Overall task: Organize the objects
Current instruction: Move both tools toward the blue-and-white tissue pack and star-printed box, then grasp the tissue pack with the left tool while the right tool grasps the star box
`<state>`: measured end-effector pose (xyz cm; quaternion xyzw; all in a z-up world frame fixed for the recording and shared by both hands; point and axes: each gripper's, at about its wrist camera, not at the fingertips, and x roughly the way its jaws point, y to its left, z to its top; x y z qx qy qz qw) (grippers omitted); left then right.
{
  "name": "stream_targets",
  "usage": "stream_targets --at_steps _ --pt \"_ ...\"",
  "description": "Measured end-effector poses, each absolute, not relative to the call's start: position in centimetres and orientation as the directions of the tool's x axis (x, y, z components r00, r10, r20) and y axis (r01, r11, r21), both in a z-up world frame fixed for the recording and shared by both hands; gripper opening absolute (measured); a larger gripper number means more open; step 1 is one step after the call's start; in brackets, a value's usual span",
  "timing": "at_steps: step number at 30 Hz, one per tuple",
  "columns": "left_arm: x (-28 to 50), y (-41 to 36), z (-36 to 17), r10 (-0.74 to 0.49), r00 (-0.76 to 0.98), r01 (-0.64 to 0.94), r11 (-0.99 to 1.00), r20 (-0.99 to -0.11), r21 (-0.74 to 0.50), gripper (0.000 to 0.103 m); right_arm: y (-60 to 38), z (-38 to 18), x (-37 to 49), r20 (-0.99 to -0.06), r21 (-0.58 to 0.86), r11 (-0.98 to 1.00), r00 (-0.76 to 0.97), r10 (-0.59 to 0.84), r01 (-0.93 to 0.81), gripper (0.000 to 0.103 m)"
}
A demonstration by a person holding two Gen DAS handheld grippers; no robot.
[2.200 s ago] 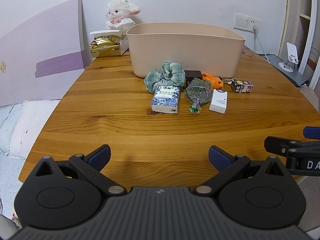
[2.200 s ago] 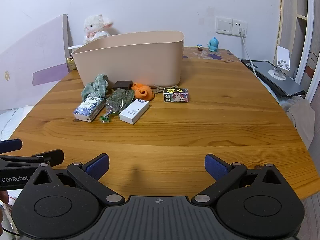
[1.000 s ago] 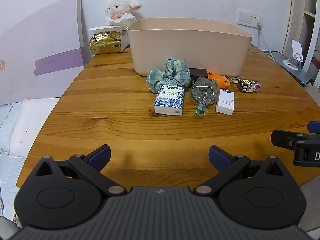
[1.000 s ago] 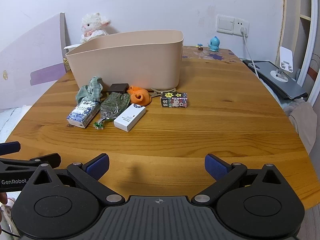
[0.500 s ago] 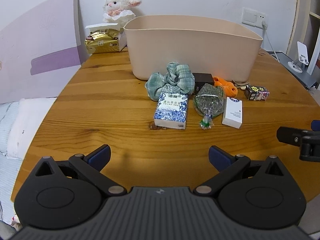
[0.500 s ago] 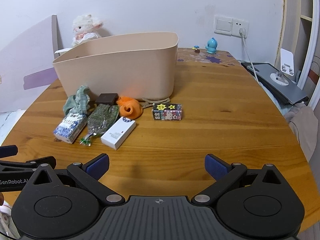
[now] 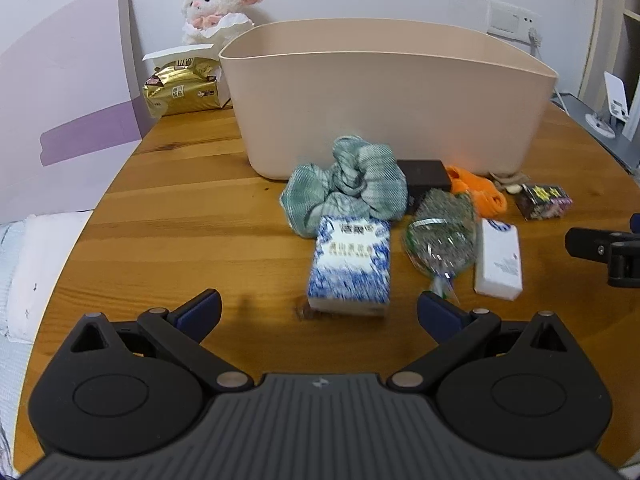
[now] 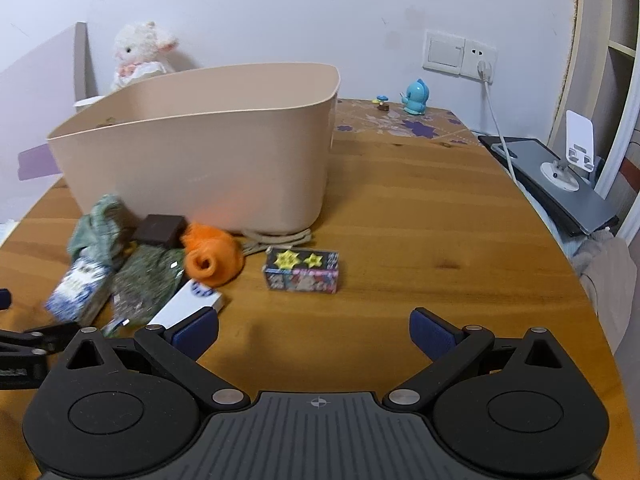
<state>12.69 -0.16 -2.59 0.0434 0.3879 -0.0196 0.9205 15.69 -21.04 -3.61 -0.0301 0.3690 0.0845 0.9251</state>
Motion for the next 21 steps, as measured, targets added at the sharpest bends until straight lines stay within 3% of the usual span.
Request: stream_targets --at_steps 6,11,15,18,20,21 --pt "15.3 0.3 -3.1 -0.019 0.675 0.059 0.998 -0.738 0.029 0.103 -20.5 -4.7 18.8 -0.7 -0.027 0.982 0.705 0.115 -0.188 0.103" --pt "17.1 0.9 -3.9 -0.036 0.629 0.042 0.999 -0.777 -0.012 0.103 -19.7 -5.9 20.5 -0.724 -0.045 0.98 0.683 0.102 -0.194 0.087" --pt "17.6 0.8 -4.4 -0.019 0.634 0.044 0.999 -0.773 0.012 0.101 -19.7 -6.1 20.9 -0.72 -0.025 0.98 0.683 0.12 -0.198 0.082" --pt "17.7 0.8 -4.2 -0.028 0.646 0.058 0.998 -0.763 0.011 0.09 -19.9 -5.9 21.0 -0.709 -0.006 0.981 0.693 0.131 -0.192 0.064" --pt "17.6 0.7 -4.0 -0.04 0.652 0.072 0.997 -0.757 0.01 0.074 -19.9 -5.7 20.9 -0.706 -0.006 0.981 0.696 0.134 -0.195 0.047" --pt "17.7 0.6 -3.8 -0.046 0.652 0.08 0.997 -0.757 0.009 0.07 -19.7 -5.6 20.9 -0.707 -0.01 0.98 0.695 0.132 -0.197 0.047"
